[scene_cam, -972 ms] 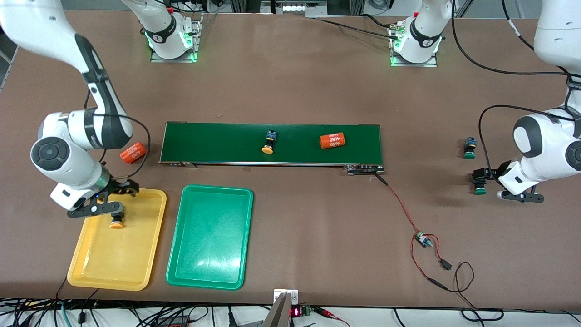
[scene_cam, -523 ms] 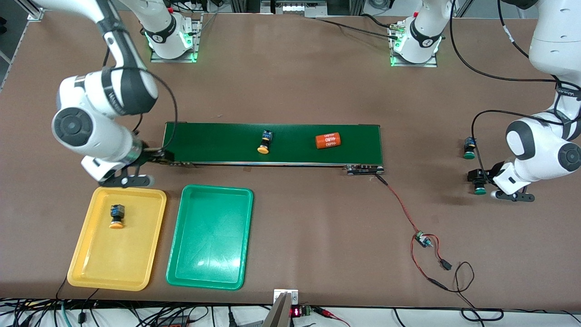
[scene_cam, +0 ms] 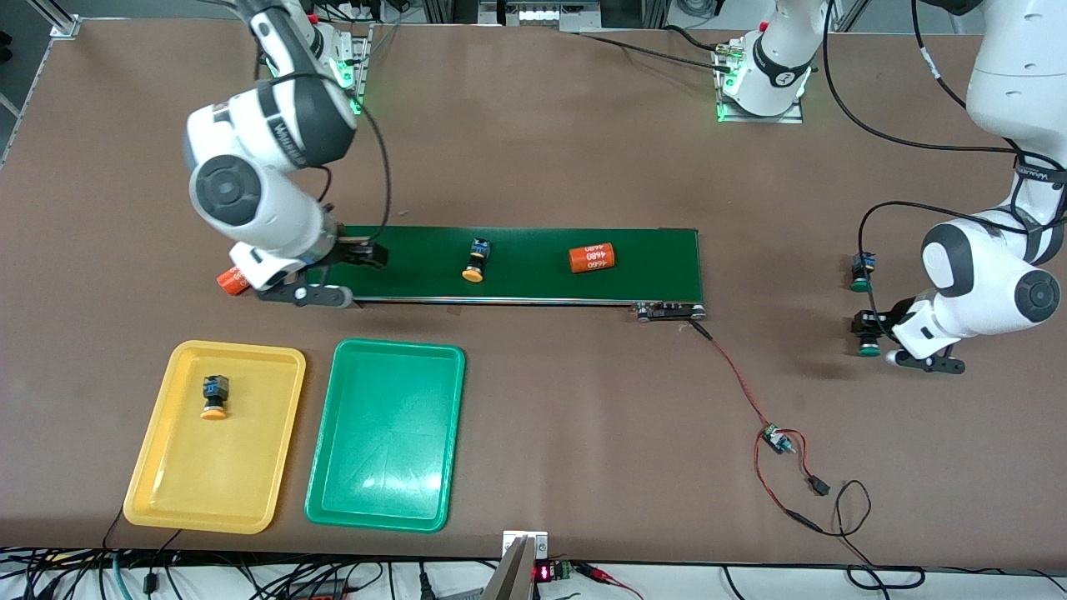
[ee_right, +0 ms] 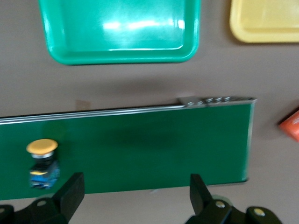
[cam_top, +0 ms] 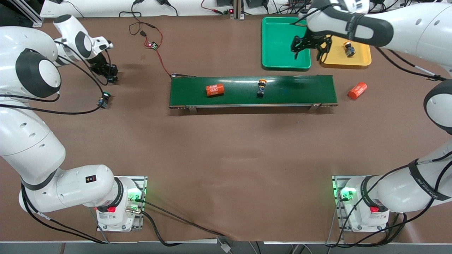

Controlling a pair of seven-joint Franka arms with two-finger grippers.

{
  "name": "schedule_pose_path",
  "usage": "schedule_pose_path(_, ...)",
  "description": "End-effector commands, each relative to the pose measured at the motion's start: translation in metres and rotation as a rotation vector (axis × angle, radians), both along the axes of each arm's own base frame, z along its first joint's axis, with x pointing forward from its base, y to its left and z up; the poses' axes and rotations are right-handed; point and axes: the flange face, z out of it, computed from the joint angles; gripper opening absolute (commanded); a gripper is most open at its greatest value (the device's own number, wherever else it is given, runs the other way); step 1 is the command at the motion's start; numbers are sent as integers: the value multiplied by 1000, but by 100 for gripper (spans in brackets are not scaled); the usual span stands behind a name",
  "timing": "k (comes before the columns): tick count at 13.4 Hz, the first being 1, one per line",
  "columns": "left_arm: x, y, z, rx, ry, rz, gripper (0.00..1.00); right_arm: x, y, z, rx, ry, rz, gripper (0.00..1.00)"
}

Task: Sort buttons by color to trays
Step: 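Grasp the belt yellow button with the right gripper while the left places green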

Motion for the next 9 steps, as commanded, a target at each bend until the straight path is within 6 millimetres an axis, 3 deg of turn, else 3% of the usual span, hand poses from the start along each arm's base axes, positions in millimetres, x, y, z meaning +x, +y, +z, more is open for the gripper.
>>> schedule_pose_path(1, 5, -56, 47, -59, 66, 10, 26, -20, 34, -6, 5, -23, -54, 100)
schedule_pose_path(3, 3, -120, 60, -83, 124, 23, 26, -28, 54, -21, 14, -32, -27, 100)
schedule_pose_path(9, -22, -279, 85, -182, 217, -3, 24, -52, 72, -59, 42, -104, -12, 100)
